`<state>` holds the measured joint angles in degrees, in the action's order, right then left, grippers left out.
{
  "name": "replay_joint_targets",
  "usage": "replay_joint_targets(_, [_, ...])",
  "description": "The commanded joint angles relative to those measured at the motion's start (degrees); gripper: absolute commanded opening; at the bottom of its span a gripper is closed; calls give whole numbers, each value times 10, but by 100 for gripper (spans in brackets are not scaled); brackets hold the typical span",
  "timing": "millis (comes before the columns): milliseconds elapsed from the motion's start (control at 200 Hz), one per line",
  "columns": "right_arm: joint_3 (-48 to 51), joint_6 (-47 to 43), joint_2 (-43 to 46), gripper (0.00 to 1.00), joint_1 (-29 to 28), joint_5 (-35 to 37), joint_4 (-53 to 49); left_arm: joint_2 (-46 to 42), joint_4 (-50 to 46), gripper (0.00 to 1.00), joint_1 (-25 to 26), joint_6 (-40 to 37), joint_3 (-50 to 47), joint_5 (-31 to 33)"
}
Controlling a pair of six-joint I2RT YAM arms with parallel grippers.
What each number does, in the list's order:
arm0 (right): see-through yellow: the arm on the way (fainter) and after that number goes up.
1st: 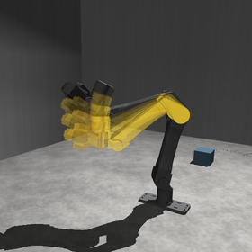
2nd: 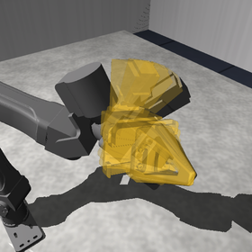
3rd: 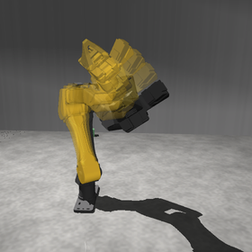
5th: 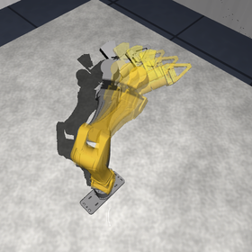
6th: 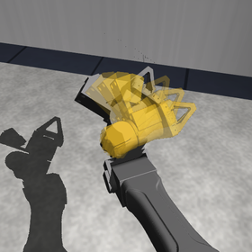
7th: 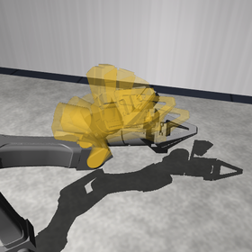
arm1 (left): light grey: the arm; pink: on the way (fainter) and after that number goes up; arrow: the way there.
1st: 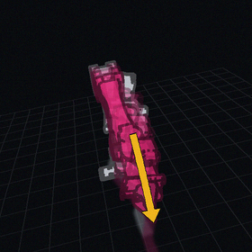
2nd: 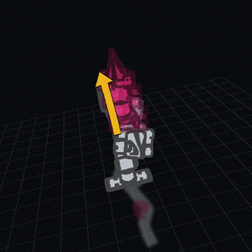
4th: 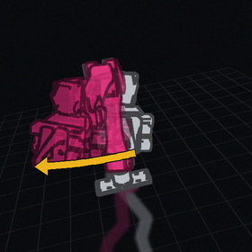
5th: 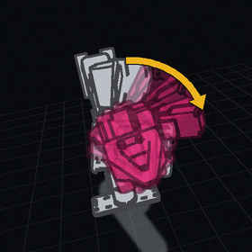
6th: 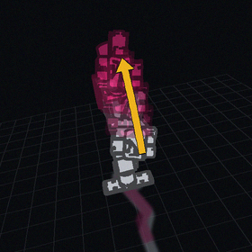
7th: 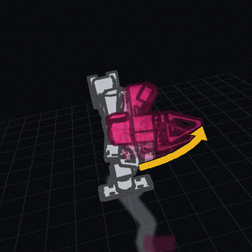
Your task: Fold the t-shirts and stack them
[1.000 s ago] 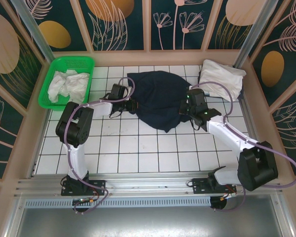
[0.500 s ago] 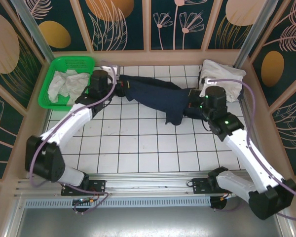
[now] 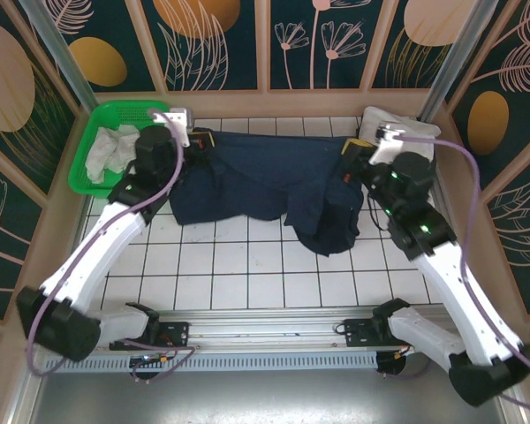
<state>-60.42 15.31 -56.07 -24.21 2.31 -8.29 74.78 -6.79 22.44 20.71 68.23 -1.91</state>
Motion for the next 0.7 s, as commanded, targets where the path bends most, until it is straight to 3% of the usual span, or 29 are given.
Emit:
replay_joint_targets(0, [22,-13,-109,0,17,40,29,93,-53,5,-8,5,22,90])
replay_joint_targets(30, [16,-14,-140,4,23,35,24,119,-67,15,-8,7,36,107])
replay_joint_targets(85, [-4,-11,-187,24,30,29,-1,162,-104,26,-9,13,68,134])
replay_joint_targets(130, [-18,-9,-215,42,31,31,-25,181,-128,49,-9,14,85,148])
replay_joint_targets(155, [-21,-10,-222,45,31,32,-32,186,-134,58,-9,14,89,153])
replay_joint_targets(230, [-6,-10,-218,51,31,42,-39,180,-129,70,-9,11,81,153])
replay_joint_targets(390, [84,20,-154,62,34,60,-43,144,-89,76,0,-9,40,67])
replay_joint_targets(495, [155,58,-110,65,37,53,-43,144,-40,76,46,-42,12,10])
replay_joint_targets(696, [249,147,-61,64,81,7,-37,259,-33,74,142,-137,74,-72])
